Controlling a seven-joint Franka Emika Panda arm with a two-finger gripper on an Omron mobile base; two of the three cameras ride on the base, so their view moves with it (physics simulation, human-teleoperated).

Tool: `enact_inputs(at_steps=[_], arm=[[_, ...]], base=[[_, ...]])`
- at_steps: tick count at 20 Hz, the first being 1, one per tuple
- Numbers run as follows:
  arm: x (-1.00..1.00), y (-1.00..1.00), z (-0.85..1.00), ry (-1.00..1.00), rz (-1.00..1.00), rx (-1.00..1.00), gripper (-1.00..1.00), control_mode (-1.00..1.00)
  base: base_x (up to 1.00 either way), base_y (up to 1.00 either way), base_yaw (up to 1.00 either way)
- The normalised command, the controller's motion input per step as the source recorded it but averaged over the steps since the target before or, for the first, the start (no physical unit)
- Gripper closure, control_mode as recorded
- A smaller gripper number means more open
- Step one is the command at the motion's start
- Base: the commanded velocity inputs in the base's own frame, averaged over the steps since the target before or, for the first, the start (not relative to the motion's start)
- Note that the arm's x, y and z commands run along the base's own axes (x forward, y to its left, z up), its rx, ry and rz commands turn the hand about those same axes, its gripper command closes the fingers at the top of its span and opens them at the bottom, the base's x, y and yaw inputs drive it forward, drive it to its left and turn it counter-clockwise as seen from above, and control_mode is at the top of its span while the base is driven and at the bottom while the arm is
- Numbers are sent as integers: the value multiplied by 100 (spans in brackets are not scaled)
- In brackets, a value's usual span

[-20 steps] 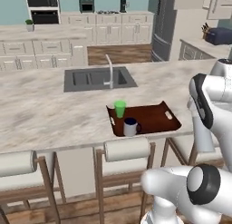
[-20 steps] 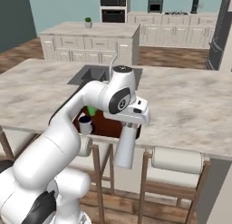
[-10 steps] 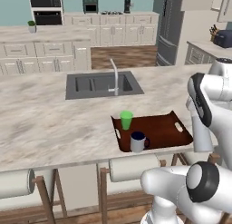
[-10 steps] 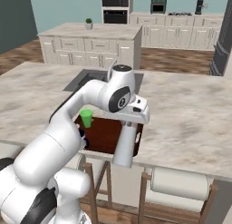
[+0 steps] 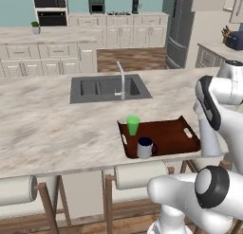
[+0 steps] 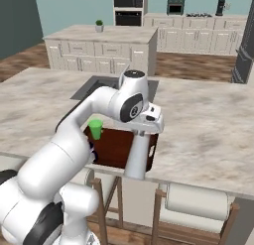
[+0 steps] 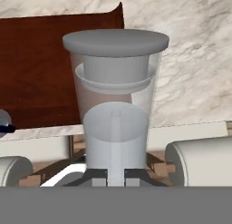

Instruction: There is a tray on the dining counter. Grab the cup, mug, and pitcher and place them on the tray. The pitcher may be placed next to the tray if it cannot fit the tray.

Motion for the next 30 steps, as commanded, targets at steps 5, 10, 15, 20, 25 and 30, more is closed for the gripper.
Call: enact_inputs(at_steps=[5,10,15,20,25,30], arm=[[22,0,0,-17,10,0,100,-100],[40,6,0,-11,12,0,100,-100],[24,29,0,-9,10,0,100,-100],[16,7,0,-13,2,0,100,-100],[14,0,0,-16,4,0,100,-100],[15,2,0,-15,6,3,100,-100]], base=[[0,0,0],[0,0,0],[0,0,0],[0,0,0],[0,0,0],[0,0,0]])
